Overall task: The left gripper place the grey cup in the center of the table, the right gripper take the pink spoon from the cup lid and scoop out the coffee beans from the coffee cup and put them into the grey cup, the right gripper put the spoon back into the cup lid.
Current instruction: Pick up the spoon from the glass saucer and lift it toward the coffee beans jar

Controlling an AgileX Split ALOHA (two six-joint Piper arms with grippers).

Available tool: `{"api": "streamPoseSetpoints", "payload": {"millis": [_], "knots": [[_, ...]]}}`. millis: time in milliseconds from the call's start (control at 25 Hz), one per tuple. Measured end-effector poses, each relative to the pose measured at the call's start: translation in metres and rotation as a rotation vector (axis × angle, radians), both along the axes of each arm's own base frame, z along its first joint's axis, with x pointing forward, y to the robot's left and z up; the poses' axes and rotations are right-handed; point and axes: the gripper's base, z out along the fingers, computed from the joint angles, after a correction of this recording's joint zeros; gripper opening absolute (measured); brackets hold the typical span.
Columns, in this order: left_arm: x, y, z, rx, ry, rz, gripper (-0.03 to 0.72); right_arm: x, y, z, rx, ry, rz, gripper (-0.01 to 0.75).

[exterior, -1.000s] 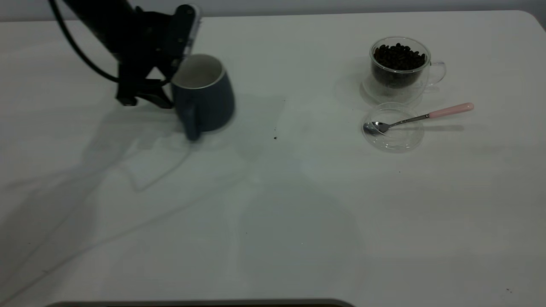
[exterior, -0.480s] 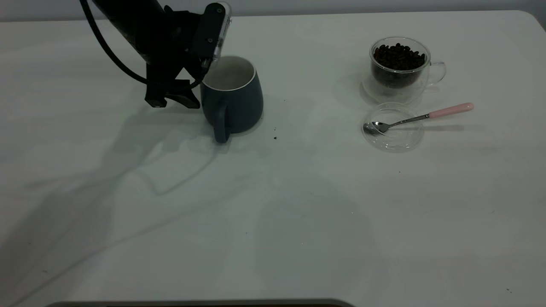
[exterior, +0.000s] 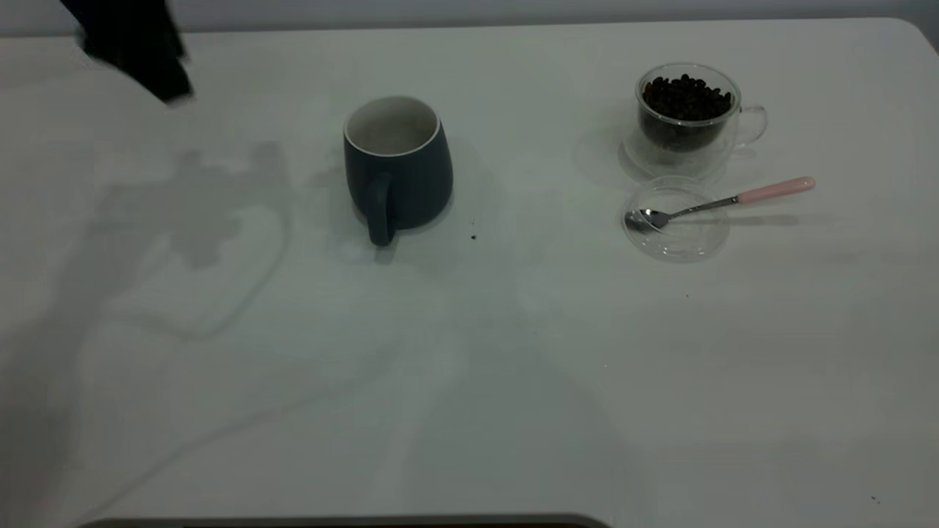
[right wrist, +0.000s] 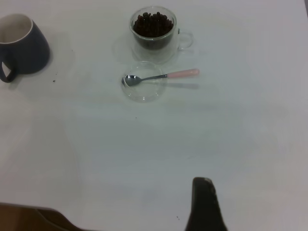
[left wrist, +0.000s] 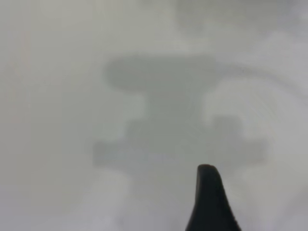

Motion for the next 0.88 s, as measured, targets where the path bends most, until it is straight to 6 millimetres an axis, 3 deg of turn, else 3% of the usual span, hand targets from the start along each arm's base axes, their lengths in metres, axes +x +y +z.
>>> {"api": "streamPoseSetpoints", "payload": {"millis": [280,480,640,760,880], "knots": [[-0.059,0.011,0.117,-0.059,0.145,0.392,0.565,0.0,0.0,0.0,0.0,0.0,0.0,0.573],[-0.103,0.026,0.196,-0.137,-0.031,0.682,0.565,0.0,0.0,0.0,0.0,0.0,0.0,0.573],[-0.152,0.034,0.251,-0.184,-0.212,0.777,0.565,0.0,0.0,0.0,0.0,0.0,0.0,0.573],[-0.191,0.035,0.274,-0.239,-0.295,0.795,0.565,0.0,0.0,0.0,0.0,0.0,0.0,0.573],[-0.231,0.035,0.268,-0.259,-0.305,0.812,0.565,0.0,0.0,0.0,0.0,0.0,0.0,0.573]]}}
